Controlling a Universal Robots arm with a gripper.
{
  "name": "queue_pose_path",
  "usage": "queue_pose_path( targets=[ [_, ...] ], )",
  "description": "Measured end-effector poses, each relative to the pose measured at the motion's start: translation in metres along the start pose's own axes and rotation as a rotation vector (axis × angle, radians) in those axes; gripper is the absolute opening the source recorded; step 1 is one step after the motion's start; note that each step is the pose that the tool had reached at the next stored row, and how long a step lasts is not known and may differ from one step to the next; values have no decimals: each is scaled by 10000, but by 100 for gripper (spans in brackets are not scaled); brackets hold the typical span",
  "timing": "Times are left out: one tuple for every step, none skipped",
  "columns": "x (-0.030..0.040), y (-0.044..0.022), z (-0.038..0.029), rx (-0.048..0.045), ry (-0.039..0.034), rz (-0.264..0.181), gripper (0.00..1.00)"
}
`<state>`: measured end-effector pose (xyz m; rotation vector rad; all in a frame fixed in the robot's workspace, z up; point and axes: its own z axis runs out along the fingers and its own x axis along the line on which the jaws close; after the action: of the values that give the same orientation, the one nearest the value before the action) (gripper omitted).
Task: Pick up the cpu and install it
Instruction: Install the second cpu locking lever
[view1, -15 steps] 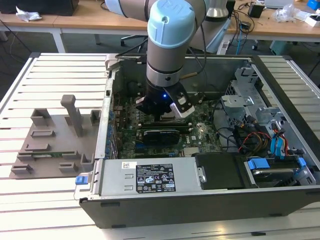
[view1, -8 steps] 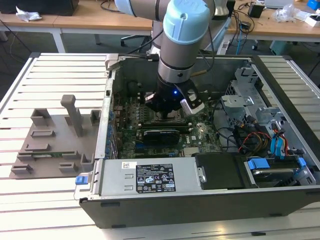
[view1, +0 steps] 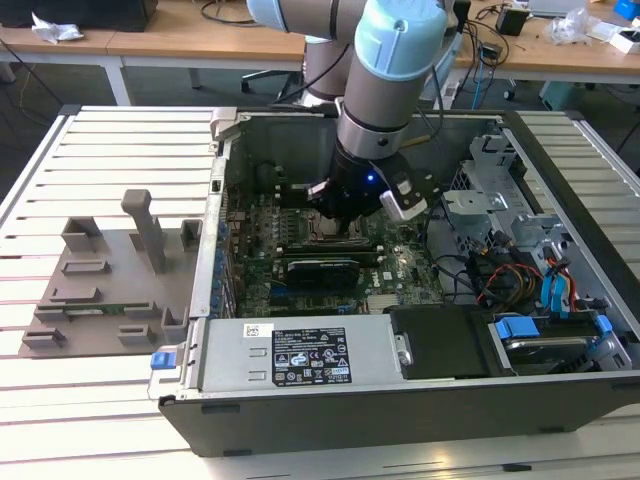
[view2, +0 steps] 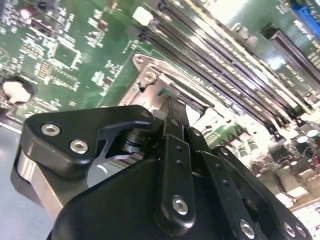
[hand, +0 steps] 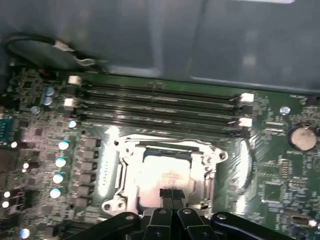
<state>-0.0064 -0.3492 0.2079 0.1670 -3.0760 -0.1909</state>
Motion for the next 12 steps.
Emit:
queue_pose_path(
  targets=[
    [-4,15,0,312,31,18,11],
    [-6,28,0,562,57,34,11],
    [-7,44,1,708,73,44,11],
    [-11,81,3,838,87,50,11],
    [-16,122,1,937,97,56,11],
    [-16,136,-4,981,102,61,11],
    [-16,143,-10,1037,106,63,11],
    [-17,156,-22,1115,112,68,11],
    [-17,172,-33,1174,118,71,11],
    [-18,178,-38,1197,120,73,11],
    [-18,183,-46,1217,123,75,11],
    [-18,186,-58,1221,123,73,11]
  ],
)
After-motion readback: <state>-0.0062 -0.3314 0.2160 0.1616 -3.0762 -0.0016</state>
